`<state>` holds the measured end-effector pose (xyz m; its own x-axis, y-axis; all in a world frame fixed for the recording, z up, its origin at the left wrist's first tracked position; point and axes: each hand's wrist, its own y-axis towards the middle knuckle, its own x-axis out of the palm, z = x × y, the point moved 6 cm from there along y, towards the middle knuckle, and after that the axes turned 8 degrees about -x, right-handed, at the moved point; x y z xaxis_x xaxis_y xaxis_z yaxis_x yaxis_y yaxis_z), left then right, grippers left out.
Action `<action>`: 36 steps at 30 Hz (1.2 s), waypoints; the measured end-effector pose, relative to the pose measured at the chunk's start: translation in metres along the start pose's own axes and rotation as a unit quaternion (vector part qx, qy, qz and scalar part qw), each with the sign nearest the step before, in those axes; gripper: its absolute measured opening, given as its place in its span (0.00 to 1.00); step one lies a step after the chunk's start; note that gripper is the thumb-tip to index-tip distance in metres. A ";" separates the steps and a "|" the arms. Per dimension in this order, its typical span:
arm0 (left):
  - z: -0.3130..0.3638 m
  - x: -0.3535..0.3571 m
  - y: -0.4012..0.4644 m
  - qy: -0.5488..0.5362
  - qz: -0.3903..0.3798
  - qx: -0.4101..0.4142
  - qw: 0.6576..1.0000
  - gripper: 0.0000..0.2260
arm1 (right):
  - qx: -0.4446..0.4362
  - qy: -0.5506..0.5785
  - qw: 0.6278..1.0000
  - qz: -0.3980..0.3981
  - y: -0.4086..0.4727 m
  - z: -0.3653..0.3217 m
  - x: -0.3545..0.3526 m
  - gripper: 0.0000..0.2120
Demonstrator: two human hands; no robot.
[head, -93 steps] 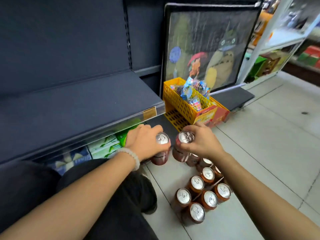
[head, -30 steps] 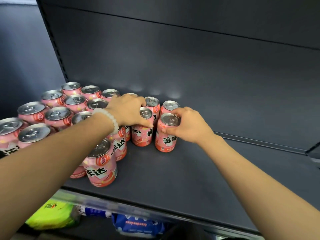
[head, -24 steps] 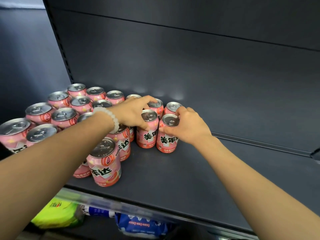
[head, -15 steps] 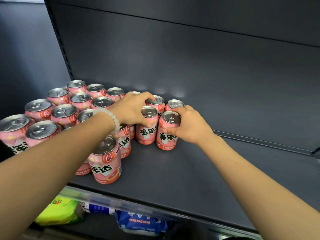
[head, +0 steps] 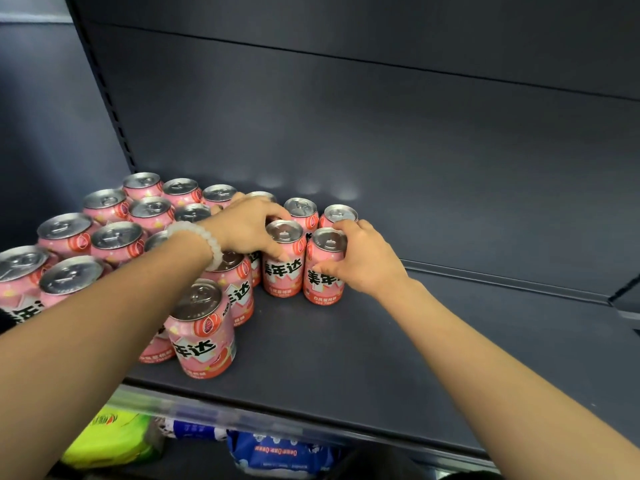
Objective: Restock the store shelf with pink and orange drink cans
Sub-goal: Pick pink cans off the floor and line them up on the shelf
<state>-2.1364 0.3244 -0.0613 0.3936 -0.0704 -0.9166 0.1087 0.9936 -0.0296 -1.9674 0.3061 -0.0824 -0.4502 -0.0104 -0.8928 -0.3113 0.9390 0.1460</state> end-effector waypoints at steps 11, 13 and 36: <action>0.045 -0.004 -0.049 0.161 0.126 0.084 0.975 0.22 | -0.087 -0.153 0.976 0.128 -0.060 -0.007 -0.050 0.18; 0.072 0.003 -0.066 0.172 0.137 0.110 0.969 0.29 | -0.086 -0.175 0.971 0.141 -0.086 0.002 -0.063 0.18; 0.485 0.309 -0.271 0.141 -0.081 0.500 0.851 0.23 | 0.385 -0.201 0.891 0.132 -0.570 0.292 -0.121 0.16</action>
<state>-1.6016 -0.0089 -0.1427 0.0812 -0.0355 -0.9961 0.9179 0.3921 0.0608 -1.4911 -0.1273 -0.1824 -0.0393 0.2245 -0.9737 0.4968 0.8499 0.1759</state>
